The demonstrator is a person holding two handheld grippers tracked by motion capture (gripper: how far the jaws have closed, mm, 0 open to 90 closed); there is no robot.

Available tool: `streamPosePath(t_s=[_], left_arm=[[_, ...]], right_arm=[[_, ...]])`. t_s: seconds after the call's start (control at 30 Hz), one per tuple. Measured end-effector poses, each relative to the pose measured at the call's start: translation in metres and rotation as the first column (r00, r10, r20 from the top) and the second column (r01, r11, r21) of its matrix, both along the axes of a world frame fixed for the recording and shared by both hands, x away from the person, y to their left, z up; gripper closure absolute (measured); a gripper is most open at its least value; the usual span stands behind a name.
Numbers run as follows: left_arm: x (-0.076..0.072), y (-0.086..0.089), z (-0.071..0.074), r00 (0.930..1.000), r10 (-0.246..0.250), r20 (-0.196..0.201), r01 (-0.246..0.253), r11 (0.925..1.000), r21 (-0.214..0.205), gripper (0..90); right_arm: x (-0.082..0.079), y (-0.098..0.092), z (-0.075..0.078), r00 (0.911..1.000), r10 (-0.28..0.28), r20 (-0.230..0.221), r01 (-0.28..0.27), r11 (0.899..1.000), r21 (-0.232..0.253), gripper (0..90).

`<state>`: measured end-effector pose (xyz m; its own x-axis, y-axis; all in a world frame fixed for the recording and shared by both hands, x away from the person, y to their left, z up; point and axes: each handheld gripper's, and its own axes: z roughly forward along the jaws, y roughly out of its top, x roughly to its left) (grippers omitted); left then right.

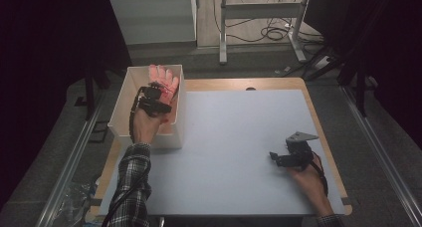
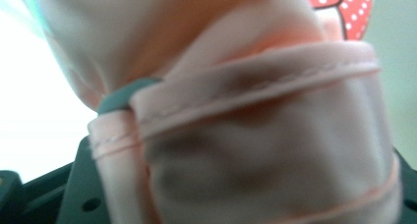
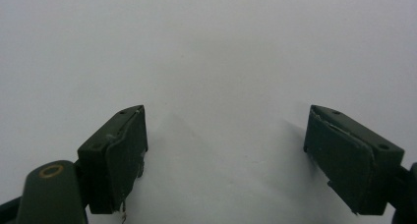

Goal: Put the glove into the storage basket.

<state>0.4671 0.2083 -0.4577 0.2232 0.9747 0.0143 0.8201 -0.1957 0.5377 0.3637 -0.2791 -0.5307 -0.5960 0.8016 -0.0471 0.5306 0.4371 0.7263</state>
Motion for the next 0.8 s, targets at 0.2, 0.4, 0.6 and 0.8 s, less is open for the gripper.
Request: streamPosePath(t_s=[0.2,0.4,0.6,0.8], left_arm=[[0.007,-0.007,-0.007,0.9987,0.006,-0.051,-0.004,0.9995,0.030,36.5],[0.015,-0.011,-0.014,0.9927,0.010,-0.120,-0.006,0.9992,0.040,33.8],[0.024,-0.013,-0.023,0.9810,0.022,-0.193,-0.012,0.9986,0.052,29.2],[0.026,-0.014,-0.024,0.9770,0.034,-0.210,-0.017,0.9965,0.082,18.0]], right_arm=[[0.000,0.000,0.000,1.0000,0.000,0.000,0.000,1.000,0.000,16.8],[0.000,0.000,0.000,1.0000,0.000,0.000,0.000,1.000,0.000,16.8],[0.000,0.000,0.000,1.0000,0.000,0.000,0.000,1.000,0.000,16.8],[0.000,0.000,0.000,1.0000,0.000,0.000,0.000,1.000,0.000,16.8]])
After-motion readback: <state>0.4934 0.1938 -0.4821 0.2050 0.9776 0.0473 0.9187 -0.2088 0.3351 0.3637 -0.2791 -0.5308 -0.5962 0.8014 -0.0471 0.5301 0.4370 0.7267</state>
